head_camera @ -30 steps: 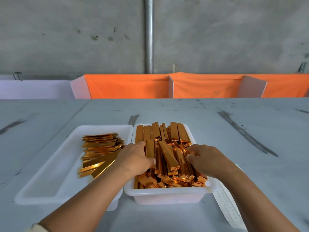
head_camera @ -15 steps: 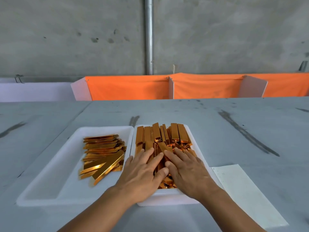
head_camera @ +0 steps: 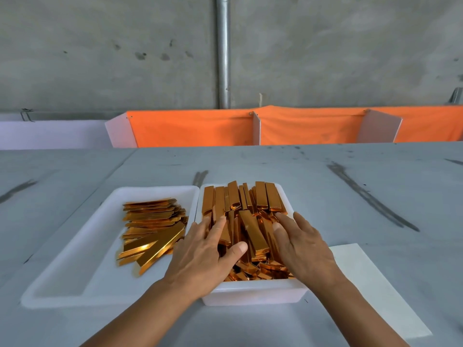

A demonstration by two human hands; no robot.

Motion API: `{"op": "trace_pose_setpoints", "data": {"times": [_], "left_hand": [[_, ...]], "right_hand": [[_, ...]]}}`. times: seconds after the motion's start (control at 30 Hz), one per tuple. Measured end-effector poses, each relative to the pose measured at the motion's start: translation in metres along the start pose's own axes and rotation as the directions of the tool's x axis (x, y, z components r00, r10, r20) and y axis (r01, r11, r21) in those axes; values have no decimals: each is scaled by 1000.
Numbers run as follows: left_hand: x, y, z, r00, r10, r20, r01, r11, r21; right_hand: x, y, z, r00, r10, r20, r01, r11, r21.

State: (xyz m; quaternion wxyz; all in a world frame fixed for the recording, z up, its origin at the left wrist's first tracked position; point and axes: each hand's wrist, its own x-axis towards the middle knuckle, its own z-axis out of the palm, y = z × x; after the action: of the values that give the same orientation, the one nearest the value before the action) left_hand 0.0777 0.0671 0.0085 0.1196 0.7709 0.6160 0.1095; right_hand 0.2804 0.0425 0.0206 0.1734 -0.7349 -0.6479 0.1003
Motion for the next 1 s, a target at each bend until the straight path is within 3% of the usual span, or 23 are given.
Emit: {"op": "trace_pose_setpoints", "data": {"times": [0.07,0.23,1.0], "left_hand": [[0,0,1,1000,3,10,-3,1000,4],[2,1,2,1000,6,0,-6,1000,17],[25,2,10,998,-18,-54,16,999,-34]], "right_hand": [[1,4,6,999,-33,-11,33,999,-6],[5,1,9,998,63,-23,-60,993,101],[24,2,17,996,51,-69,-49,998,24]]}}
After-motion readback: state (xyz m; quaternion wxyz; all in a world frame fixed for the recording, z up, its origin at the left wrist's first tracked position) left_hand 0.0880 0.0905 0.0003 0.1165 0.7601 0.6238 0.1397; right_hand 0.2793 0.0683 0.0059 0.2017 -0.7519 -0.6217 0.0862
